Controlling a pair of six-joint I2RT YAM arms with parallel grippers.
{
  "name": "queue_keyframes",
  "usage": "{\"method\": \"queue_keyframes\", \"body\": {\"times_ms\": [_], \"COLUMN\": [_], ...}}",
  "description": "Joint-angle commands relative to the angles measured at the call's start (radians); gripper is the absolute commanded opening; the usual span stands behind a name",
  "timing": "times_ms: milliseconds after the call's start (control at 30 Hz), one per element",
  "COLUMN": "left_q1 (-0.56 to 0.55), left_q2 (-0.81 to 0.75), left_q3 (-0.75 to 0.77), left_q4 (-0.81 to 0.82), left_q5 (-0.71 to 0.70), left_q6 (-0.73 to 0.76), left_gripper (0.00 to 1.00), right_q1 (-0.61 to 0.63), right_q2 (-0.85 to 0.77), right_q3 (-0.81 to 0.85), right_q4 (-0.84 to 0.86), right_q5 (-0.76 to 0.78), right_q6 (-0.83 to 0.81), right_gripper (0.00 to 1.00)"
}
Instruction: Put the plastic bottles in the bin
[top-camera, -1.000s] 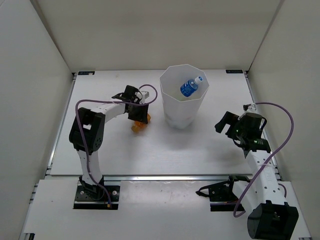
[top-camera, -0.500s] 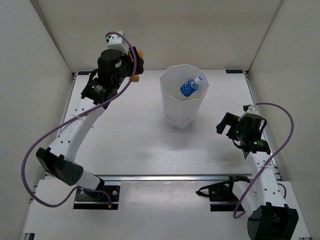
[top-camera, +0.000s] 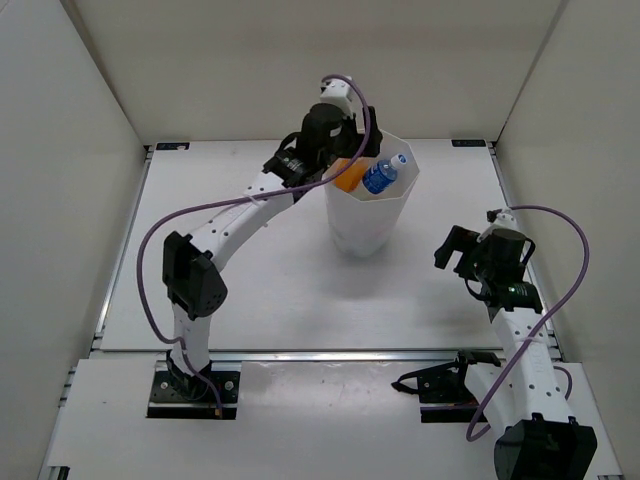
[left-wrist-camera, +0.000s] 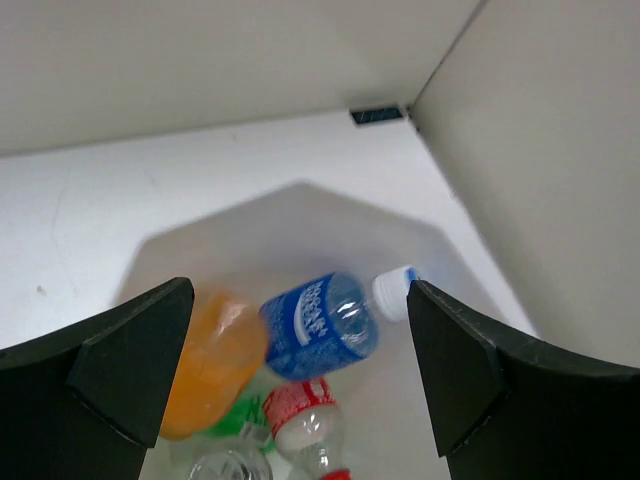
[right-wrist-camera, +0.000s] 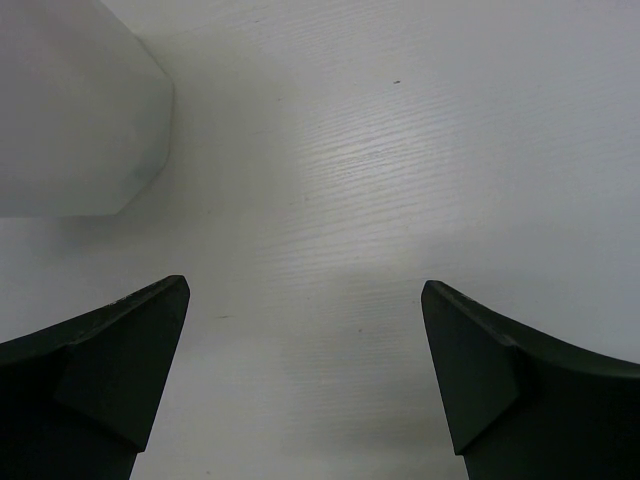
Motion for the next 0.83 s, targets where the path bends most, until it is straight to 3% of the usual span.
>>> {"method": "queue_keyframes", "body": {"times_ms": [0,200,333,433,500,600,667,800], "left_q1": [-0.025,-0.015,0.023,0.158,0.320,0.416,0.391,0.417], "left_q2": [-0.087,-0.268,-0.542,-0.751,-0.829,-0.912,-0.995,-1.090], "left_q3": [0.082,0.004,-0.292,-0.583,-0.767,-0.925,-0.983,-1.045], "left_q4": [-0.032,-0.106,-0.201,-0.325,-0.443,-0.629,-0.661,-0.646], "left_q5": [0.004,-0.028,-0.125,-0.119,-0.125,-0.175,-0.226,-0.180], "left_q6": [0.021,0.032,-0.022,-0.117,-0.157,-0.133,-0.137,-0.145], "left_gripper": [0.99,0.99,0.99,0.98,0.99,0.99,0.99,0.99], "right_q1": [-0.003,-0.001,0.003,0.011,0.028,0.040,0.059,0.080], "right_q2": [-0.011,-0.007,0.015,0.074,0.117,0.173,0.154,0.122], "right_q3": [0.029,0.082,0.101,0.128,0.147,0.164,0.159,0.167], "right_q4": [0.003,-0.048,-0.121,-0.181,-0.233,-0.272,-0.251,-0.232], "right_q5": [0.035,0.067,0.041,0.049,0.075,0.100,0.081,0.063], "right_q6": [-0.031,-0.060,-0.080,-0.077,-0.066,-0.072,-0.071,-0.040], "right_gripper": [1.00,0.99,0.99,0.99,0.99,0.99,0.99,0.99]}}
